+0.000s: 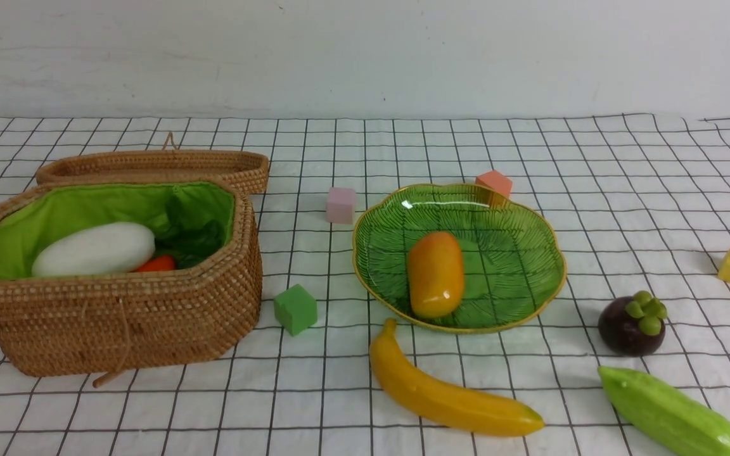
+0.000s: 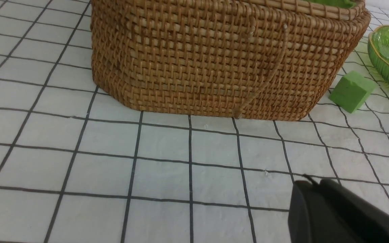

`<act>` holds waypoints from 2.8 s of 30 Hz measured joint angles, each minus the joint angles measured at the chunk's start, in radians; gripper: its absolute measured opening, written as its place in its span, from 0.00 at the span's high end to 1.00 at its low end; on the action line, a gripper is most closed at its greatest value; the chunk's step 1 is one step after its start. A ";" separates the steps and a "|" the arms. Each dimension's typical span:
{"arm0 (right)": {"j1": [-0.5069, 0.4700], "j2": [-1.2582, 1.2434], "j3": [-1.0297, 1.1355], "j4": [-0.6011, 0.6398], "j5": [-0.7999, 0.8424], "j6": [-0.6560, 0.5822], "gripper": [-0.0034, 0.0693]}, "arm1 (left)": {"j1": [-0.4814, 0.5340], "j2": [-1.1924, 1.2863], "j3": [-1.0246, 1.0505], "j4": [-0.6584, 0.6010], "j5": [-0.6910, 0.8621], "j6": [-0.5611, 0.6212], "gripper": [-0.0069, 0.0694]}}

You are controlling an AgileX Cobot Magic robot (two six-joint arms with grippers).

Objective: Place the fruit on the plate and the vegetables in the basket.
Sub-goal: Take a chayote with your right arm and place it on the basket on the left, then use the right arm to grab a banana and put it into the right plate

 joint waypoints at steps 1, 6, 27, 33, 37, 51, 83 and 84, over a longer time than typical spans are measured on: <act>0.000 0.035 0.001 0.042 0.018 -0.037 0.62 | 0.000 0.000 0.000 0.000 0.000 0.000 0.88; 0.035 0.202 0.001 0.225 0.075 -0.304 0.57 | 0.000 0.000 0.000 0.000 0.000 0.000 0.88; 0.221 0.731 -0.115 0.272 0.214 -0.637 0.35 | 0.000 0.000 0.000 0.000 0.000 0.000 0.87; 0.364 0.687 -0.362 0.404 0.369 -0.728 0.35 | 0.000 0.000 0.000 0.001 0.000 0.000 0.86; 0.538 0.722 -0.658 0.426 0.373 -0.725 0.35 | 0.000 0.000 0.000 0.001 0.000 0.000 0.86; 0.804 1.234 -1.221 0.680 -0.227 -0.725 0.35 | 0.000 0.000 0.001 0.001 0.000 0.000 0.85; 0.641 0.751 -0.678 0.434 0.284 -0.786 0.12 | 0.000 0.000 0.002 0.001 0.000 0.000 0.80; 0.642 0.752 -0.614 0.427 0.273 -0.796 0.13 | 0.000 0.000 0.002 0.001 0.000 0.000 0.80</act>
